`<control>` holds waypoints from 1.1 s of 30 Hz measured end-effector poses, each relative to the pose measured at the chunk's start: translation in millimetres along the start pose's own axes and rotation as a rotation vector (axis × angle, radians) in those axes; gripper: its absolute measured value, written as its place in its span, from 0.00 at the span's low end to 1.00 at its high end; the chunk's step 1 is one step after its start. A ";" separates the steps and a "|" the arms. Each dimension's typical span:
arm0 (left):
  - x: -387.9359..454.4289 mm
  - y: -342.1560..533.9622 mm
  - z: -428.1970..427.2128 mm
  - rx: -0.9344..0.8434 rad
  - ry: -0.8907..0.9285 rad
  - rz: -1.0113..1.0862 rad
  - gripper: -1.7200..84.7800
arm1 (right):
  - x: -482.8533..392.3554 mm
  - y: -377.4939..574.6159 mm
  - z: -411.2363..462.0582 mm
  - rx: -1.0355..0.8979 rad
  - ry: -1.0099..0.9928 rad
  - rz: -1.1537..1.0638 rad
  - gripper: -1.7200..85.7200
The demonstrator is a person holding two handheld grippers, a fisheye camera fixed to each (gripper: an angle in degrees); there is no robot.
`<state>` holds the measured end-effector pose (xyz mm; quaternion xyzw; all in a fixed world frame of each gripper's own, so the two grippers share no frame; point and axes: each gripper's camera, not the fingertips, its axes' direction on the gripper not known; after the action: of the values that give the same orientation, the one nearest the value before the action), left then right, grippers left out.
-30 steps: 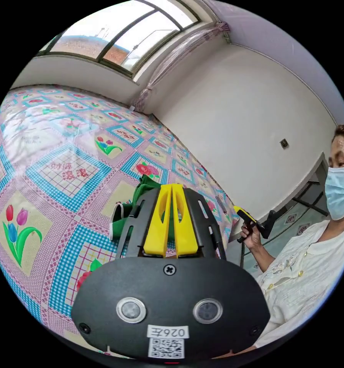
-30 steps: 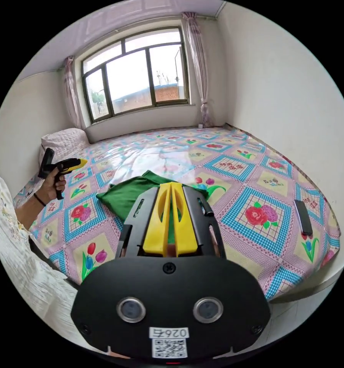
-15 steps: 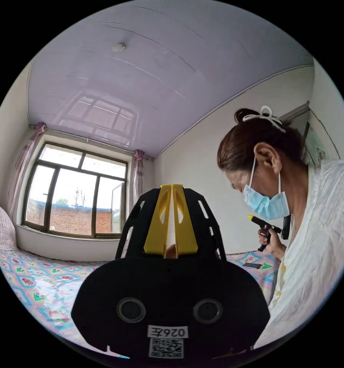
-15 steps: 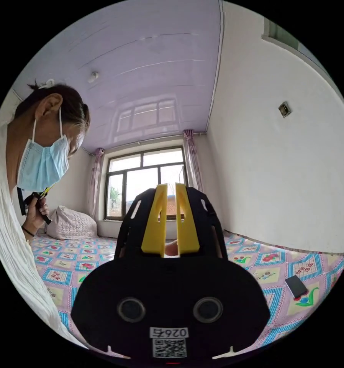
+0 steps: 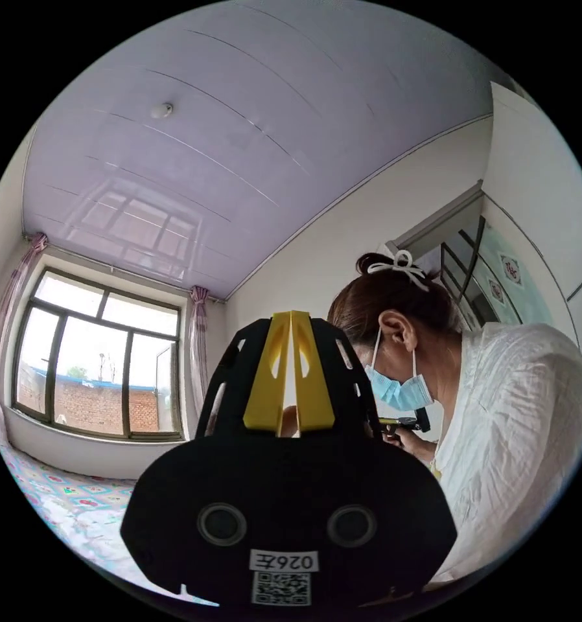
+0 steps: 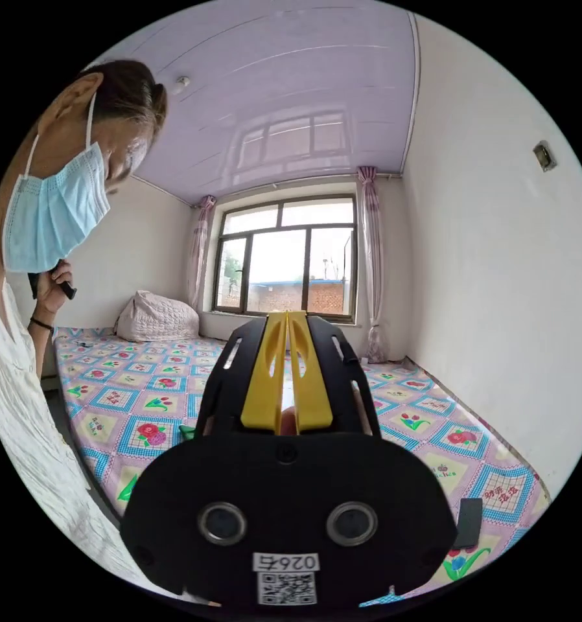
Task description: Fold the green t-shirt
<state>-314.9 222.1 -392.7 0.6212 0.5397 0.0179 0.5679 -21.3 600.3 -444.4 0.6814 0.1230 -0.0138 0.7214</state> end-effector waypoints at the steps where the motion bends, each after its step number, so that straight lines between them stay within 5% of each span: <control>1: -2.9 10.7 6.6 -0.041 -0.050 -0.024 0.03 | 17.2 16.1 28.1 -0.056 -0.022 0.033 0.01; 7: -44.0 110.8 48.0 -0.377 -0.343 -0.241 0.12 | 76.1 140.6 208.6 -0.433 -0.164 0.066 0.04; 11: -68.8 215.9 66.9 -0.720 -0.489 -0.413 0.03 | 91.0 243.6 324.0 -0.670 -0.269 0.087 0.05; 20: -95.9 419.9 78.4 -1.128 -0.693 -0.783 0.01 | 81.8 409.7 490.0 -0.945 -0.323 0.025 0.05; 33: -172.7 579.7 116.4 -1.201 -0.555 -1.096 0.11 | 76.1 551.5 615.4 -1.114 -0.434 0.026 0.10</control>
<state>64.0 154.9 88.3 -0.1511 0.5040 -0.1289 0.8406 253.5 43.6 106.3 0.1833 -0.0467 -0.0774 0.9789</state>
